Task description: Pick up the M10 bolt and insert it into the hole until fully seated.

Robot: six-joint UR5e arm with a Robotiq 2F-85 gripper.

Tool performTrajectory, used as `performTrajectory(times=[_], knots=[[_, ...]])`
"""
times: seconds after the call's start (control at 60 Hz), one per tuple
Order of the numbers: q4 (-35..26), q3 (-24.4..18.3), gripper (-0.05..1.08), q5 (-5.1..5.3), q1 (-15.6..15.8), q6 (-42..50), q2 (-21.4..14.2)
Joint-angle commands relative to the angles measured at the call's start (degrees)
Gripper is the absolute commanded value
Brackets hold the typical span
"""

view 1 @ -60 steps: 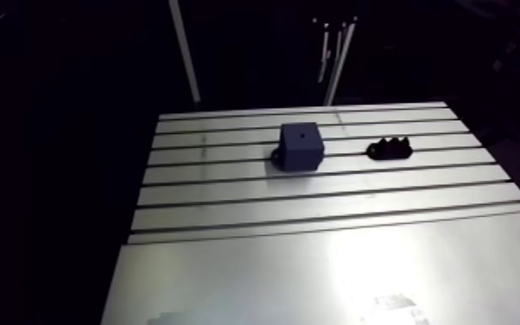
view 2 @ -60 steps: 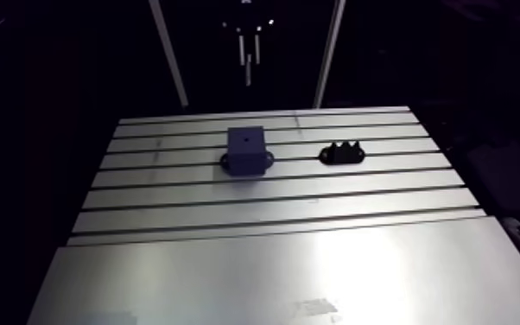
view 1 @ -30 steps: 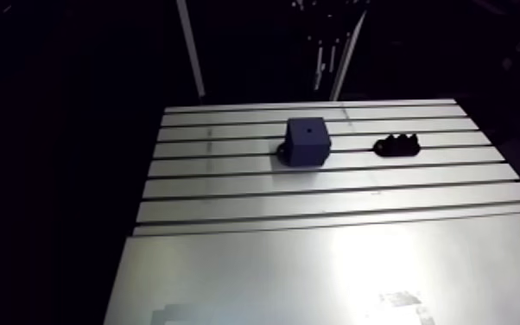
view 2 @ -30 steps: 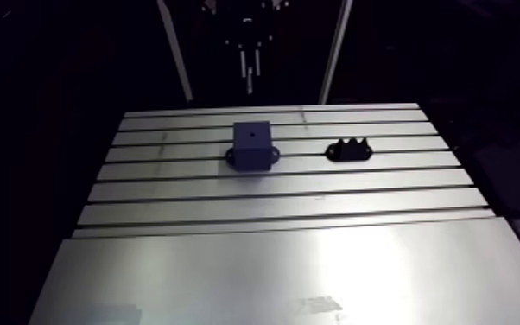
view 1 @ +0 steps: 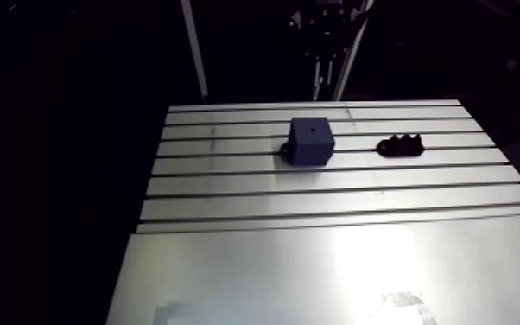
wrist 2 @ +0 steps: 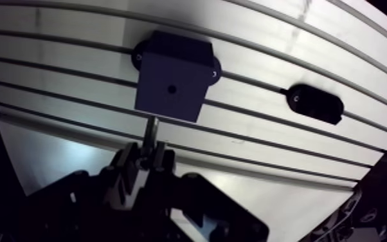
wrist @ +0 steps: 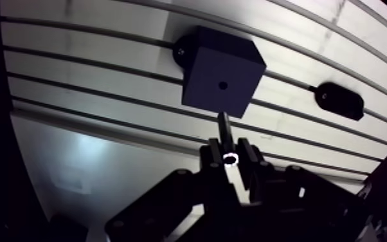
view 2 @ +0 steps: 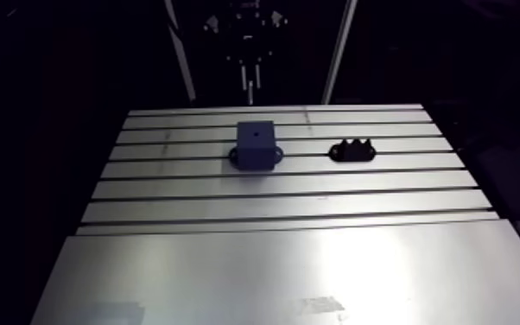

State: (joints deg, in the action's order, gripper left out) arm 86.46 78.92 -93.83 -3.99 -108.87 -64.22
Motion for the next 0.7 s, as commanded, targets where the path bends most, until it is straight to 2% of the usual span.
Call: performTrajectory(times=[0.017, 0.1, 0.167, 0.7], knots=[[1.3, 0.6, 1.08, -0.08, 0.0, 0.4, 0.1], [1.8, 0.9, 1.08, -0.15, 0.0, 0.3, 0.2], [2.1, 1.0, 1.08, -0.67, 0.0, 0.4, 0.6], [3.2, 1.7, 1.08, -0.96, -0.1, 0.3, 1.4]])
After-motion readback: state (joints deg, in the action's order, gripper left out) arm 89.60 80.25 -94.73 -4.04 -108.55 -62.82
